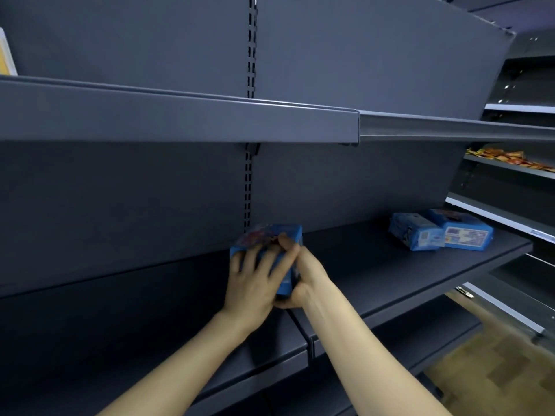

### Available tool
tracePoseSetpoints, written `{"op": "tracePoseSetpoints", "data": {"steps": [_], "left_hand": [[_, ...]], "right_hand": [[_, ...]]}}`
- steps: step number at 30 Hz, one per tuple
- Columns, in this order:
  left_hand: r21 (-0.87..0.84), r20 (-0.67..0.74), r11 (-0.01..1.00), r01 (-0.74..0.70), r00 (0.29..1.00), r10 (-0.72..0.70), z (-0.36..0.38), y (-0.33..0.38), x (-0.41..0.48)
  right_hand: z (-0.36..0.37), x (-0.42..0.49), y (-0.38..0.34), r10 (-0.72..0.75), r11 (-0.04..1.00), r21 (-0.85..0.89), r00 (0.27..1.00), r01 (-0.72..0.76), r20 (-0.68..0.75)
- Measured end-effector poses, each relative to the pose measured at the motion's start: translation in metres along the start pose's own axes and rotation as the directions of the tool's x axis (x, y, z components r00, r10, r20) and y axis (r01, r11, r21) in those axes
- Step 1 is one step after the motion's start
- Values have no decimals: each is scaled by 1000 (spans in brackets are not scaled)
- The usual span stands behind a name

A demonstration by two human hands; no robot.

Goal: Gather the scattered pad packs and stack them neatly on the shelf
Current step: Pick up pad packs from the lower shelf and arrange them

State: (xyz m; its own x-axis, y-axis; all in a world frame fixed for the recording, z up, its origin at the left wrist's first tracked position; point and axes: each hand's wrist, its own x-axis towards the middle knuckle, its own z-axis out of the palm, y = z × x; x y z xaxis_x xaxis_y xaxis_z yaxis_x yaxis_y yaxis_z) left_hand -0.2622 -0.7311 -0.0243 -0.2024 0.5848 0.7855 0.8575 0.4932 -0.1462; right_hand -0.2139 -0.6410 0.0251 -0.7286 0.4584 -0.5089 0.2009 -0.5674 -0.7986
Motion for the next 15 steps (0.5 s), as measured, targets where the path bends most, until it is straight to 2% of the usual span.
{"op": "tracePoseSetpoints", "data": {"steps": [3, 6, 9, 11, 13, 15], "left_hand": [[3, 22, 996, -94, 995, 94, -1, -1, -8], [-153, 84, 985, -82, 992, 96, -7, -8, -15], [-393, 285, 914, 105, 959, 13, -26, -20, -13], [-499, 389, 827, 259, 920, -53, -38, -27, -11], [-535, 398, 767, 355, 906, -142, -45, -35, -10], [-504, 378, 761, 408, 897, -231, -47, -47, -10]], "right_hand": [[-6, -2, 2, 34, 999, -15, 999, -34, 18], [-9, 0, 2, -28, 997, -75, 1000, 27, -6], [-10, -1, -1, -167, 964, -211, 986, 159, -21], [-10, -2, -3, -251, 916, -314, 967, 251, 40], [-9, -7, -5, -309, 845, -420, 943, 331, 121], [-8, -11, -7, -329, 762, -525, 925, 379, 191]]}}
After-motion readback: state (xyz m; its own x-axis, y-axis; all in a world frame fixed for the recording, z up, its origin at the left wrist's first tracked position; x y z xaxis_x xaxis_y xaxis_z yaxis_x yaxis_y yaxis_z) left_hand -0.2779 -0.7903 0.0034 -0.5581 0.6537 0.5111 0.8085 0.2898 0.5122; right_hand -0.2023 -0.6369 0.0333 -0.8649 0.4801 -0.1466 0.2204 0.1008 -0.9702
